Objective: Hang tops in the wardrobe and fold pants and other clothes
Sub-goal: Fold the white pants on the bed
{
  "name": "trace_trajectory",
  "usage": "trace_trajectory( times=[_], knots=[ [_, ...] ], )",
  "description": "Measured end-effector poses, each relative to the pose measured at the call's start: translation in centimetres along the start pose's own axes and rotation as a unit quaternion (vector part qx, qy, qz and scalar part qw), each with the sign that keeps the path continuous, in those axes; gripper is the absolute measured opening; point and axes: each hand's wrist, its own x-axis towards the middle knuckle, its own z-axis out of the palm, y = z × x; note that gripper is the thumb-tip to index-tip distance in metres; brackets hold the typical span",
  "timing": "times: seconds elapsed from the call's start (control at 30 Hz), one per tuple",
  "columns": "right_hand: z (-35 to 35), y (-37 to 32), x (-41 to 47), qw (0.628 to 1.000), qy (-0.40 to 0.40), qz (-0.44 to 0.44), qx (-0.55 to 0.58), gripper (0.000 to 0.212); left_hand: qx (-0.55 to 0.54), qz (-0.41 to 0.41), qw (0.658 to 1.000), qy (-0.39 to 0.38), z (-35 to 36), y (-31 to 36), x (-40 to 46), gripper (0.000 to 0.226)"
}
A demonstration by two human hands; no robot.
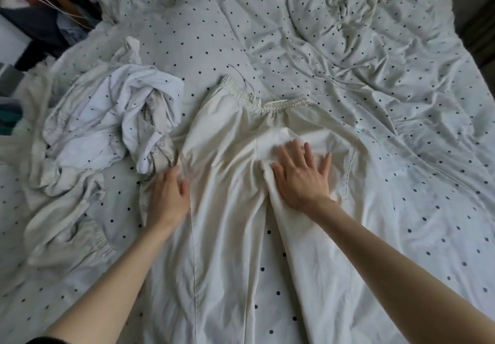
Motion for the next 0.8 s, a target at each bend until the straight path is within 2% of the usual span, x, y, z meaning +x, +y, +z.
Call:
trace_trajectory(
  times=[0.1,0.23,0.37,0.47,0.6,0.8],
  knots=[
    [0.4,-3.2,-3.9,0.997,0.042,-0.071,0.007,0.065,-0.033,-0.039,0.998,-0.032,-0.3,-2.7,-2.3,0.031],
    [3.5,-7.0,-10.9,0.976,0.074,-0.188,-0.079,0.058,-0.126,-0.094,0.985,-0.065,-1.0,-5.2,-6.2,0.020],
    [6.7,-8.0,-15.2,0.984,0.037,-0.155,-0.076,0.062,-0.203,-0.172,0.956,-0.127,-1.0,-8.0,-10.3,0.015],
    [8.3,-8.4,-17.7,0.985,0.020,-0.150,-0.082,0.061,-0.232,-0.242,0.923,-0.190,-0.7,-10.3,-13.4,0.026],
    [10.3,-8.4,-20.8,0.984,-0.001,-0.140,-0.112,0.064,-0.281,-0.225,0.911,-0.202,-1.2,-12.6,-16.7,0.024],
    [12.6,-9.9,-26.1,0.988,-0.050,-0.105,-0.105,0.070,-0.234,-0.171,0.929,-0.231,-2.9,-15.7,-21.5,0.021]
  ],
)
